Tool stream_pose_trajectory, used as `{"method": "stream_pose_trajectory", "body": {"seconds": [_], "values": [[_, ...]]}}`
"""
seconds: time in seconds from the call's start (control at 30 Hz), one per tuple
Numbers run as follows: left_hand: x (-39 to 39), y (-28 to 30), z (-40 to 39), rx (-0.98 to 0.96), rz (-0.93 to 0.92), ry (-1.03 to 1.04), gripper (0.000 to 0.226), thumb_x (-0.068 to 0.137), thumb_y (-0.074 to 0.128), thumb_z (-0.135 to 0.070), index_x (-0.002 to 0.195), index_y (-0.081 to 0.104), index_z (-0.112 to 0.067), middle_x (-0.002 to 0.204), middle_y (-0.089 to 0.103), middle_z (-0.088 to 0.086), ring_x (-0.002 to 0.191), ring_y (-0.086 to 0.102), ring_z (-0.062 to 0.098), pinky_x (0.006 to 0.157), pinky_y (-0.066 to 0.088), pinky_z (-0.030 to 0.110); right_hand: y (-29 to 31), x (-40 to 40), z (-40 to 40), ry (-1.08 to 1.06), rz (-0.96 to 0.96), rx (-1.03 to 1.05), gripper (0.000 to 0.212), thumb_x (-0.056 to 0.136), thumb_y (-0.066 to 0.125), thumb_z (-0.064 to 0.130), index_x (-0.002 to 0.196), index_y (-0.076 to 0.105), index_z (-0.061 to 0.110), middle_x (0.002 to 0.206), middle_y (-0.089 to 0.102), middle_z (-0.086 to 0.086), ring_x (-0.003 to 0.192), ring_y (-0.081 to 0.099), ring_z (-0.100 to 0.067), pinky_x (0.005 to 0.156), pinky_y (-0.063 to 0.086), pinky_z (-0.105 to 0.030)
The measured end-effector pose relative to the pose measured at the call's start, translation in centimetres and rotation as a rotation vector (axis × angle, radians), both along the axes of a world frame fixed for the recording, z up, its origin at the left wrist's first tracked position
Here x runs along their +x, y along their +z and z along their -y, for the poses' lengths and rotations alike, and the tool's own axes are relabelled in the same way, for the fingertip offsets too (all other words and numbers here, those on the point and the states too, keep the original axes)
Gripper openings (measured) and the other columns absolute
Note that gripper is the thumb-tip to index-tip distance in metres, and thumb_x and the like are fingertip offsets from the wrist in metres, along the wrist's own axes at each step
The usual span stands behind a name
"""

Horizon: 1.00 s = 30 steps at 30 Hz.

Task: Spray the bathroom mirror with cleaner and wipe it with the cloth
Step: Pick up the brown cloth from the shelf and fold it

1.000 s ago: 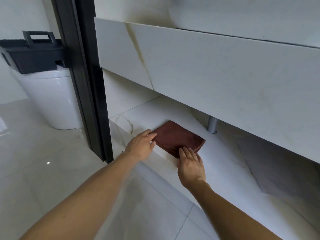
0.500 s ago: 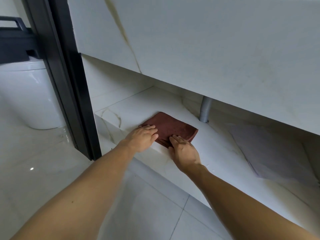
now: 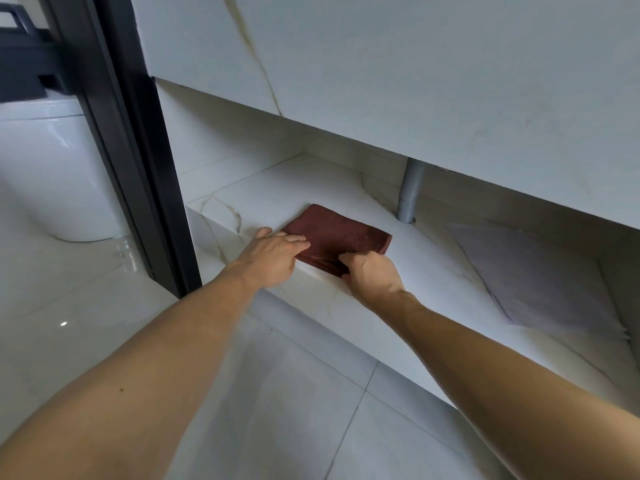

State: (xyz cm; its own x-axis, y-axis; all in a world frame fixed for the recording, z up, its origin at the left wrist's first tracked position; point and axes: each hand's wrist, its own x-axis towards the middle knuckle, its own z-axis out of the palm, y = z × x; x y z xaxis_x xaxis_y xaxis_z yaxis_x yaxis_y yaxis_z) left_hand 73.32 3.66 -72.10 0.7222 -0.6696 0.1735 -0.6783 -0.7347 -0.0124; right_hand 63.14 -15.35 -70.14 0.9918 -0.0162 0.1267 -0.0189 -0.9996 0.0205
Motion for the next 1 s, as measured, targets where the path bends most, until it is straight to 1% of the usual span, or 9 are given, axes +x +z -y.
{"method": "stream_pose_trajectory", "body": {"seconds": [0.13,0.23,0.4,0.47,0.67,0.77,0.87,0.93,1.0], "values": [[-0.4,-0.2,-0.1,-0.006,0.035,0.007,0.057,0.096,0.046,-0.011,0.149,0.041,-0.031,0.157,0.038,-0.011,0.137,0.042,0.01,0.113,0.022,0.038,0.8,0.5,-0.6,0.0,-0.023,-0.084,0.027,0.092,0.05,0.001,0.107,0.068,0.015,0.096,0.071,-0.01,0.086,0.068,-0.032,0.077,0.052,-0.036],[-1.1,-0.3,-0.4,-0.037,0.07,-0.007,0.055,0.094,0.049,-0.012,0.146,0.046,-0.03,0.153,0.044,-0.011,0.132,0.046,0.011,0.108,0.026,0.037,1.1,0.3,-0.8,0.011,-0.014,-0.094,0.031,0.09,0.05,-0.002,0.107,0.07,0.015,0.095,0.071,-0.01,0.085,0.067,-0.032,0.074,0.05,-0.034],[-2.8,-1.2,-0.8,-0.042,0.114,0.011,0.053,0.091,0.062,-0.04,0.141,0.048,-0.028,0.147,0.048,-0.013,0.131,0.044,0.01,0.105,0.032,0.038,1.7,-1.3,-0.6,0.017,0.016,-0.065,0.033,0.085,0.053,0.008,0.105,0.071,0.027,0.091,0.072,-0.004,0.084,0.067,-0.03,0.065,0.039,-0.028],[-3.5,-1.6,-0.8,-0.037,0.143,0.027,0.052,0.09,0.063,-0.044,0.137,0.049,-0.027,0.14,0.05,-0.013,0.128,0.045,0.012,0.103,0.034,0.038,2.1,-1.8,-0.8,0.021,0.059,-0.063,0.03,0.086,0.052,0.012,0.104,0.07,0.029,0.088,0.072,-0.001,0.081,0.066,-0.028,0.063,0.037,-0.027],[-4.2,-0.7,-0.9,-0.111,0.22,0.105,0.026,0.097,0.052,-0.014,0.117,0.059,-0.028,0.11,0.065,-0.013,0.118,0.052,0.012,0.105,0.028,0.035,3.5,-2.2,-1.5,0.037,0.135,-0.025,0.03,0.089,0.051,0.009,0.105,0.068,0.027,0.086,0.069,0.0,0.073,0.06,-0.025,0.062,0.036,-0.026],[-4.2,0.9,-1.3,-0.193,0.267,0.125,0.021,0.093,0.058,-0.013,0.109,0.067,-0.025,0.1,0.07,-0.011,0.119,0.053,0.015,0.105,0.032,0.041,4.1,-2.3,-1.7,0.038,0.138,0.109,0.028,0.088,0.055,0.004,0.109,0.066,0.019,0.09,0.067,-0.003,0.068,0.047,-0.022,0.063,0.034,-0.025],[-4.2,3.0,-2.0,-0.278,0.288,0.115,0.021,0.086,0.068,-0.008,0.103,0.07,-0.02,0.096,0.07,-0.006,0.109,0.06,0.018,0.102,0.039,0.044,5.0,-2.0,-2.2,0.048,0.172,0.141,0.028,0.087,0.063,0.008,0.114,0.059,0.015,0.099,0.065,-0.007,0.069,0.047,-0.022,0.063,0.037,-0.027],[-4.1,4.3,-2.8,-0.335,0.262,0.093,0.022,0.083,0.068,-0.001,0.1,0.069,-0.016,0.089,0.068,-0.001,0.093,0.063,0.023,0.09,0.047,0.043,6.0,-1.7,-2.9,0.037,0.213,0.161,0.023,0.085,0.058,0.007,0.107,0.057,0.012,0.098,0.062,-0.007,0.068,0.048,-0.026,0.06,0.038,-0.03],[-4.0,5.8,-3.4,-0.373,0.218,0.084,0.02,0.084,0.065,0.002,0.096,0.065,-0.014,0.08,0.065,0.002,0.074,0.061,0.027,0.068,0.046,0.035,7.1,-1.5,-3.5,0.059,0.248,0.208,0.019,0.086,0.053,0.013,0.105,0.058,0.011,0.098,0.059,-0.006,0.075,0.054,-0.03,0.062,0.043,-0.033]]}}
